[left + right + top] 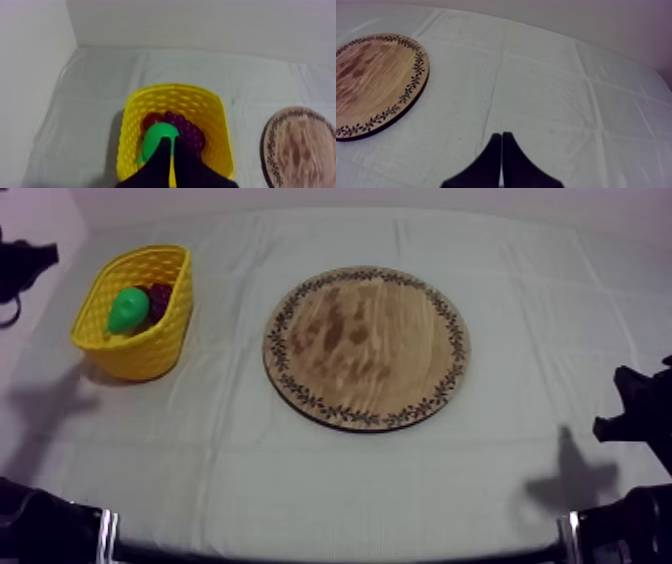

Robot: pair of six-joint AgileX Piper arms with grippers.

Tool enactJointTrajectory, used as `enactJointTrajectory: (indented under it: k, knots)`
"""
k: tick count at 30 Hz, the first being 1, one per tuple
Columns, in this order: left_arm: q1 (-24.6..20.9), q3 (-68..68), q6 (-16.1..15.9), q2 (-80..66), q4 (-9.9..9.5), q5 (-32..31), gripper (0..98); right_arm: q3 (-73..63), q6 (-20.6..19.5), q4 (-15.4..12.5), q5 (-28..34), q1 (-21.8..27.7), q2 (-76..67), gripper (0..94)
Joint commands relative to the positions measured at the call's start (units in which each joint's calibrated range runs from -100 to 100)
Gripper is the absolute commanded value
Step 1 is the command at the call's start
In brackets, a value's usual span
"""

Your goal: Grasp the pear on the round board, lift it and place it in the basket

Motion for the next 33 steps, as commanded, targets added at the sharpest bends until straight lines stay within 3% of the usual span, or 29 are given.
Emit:
enactJointTrajectory:
  k: [1, 11, 25, 33]
  knots:
    - [0.5, 8.1, -0.4, -13.5, -0.01, -0.3, 0.0, 0.1, 0.0, 0.0, 0.0, 0.0, 0.0, 0.3]
    - [0.3, 25.3, -1.9, -33.7, -0.40, -2.4, 0.0, 0.1, 0.0, 0.0, 0.0, -0.1, 0.0, 0.3]
    - [0.0, 37.6, -4.2, -45.4, -0.08, -4.1, 0.0, 0.1, 0.0, 0.0, 0.0, -0.1, 0.0, 0.3]
    - [-0.5, 40.2, -7.3, -49.3, 2.94, -4.2, 0.0, 0.1, 0.0, 0.0, 0.0, -0.1, 0.0, 0.3]
